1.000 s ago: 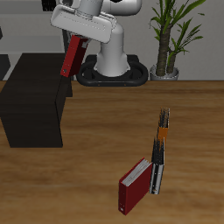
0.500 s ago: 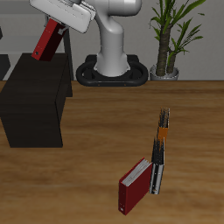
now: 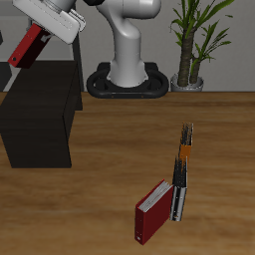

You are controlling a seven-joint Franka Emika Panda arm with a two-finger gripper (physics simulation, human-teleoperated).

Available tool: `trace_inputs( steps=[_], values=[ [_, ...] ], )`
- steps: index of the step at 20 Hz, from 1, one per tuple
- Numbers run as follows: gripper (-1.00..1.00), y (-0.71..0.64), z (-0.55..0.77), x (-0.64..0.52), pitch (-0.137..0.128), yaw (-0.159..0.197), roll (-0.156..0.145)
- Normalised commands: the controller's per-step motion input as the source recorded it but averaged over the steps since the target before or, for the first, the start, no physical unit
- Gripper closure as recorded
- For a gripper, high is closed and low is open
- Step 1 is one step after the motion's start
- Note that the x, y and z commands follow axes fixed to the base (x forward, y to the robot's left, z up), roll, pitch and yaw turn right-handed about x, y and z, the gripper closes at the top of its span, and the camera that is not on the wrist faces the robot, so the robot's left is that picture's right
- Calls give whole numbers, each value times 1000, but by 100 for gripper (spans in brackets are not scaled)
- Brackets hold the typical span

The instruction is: Place the left red book flat on top of the shelf and place the orange book upright on top of the shelf

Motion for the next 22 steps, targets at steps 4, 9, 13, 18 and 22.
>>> trace_inputs(
  steps=[4,9,13,18,22],
  values=[
    [100,-475,-314,49,46,-6,-101],
    [-100,-64,-497,223,157,-26,24],
    [-100,488,-127,51,11,-12,82],
    [-100,416,-57,61,22,6,80],
    [-100,648,-48,95,21,16,126]
  ],
)
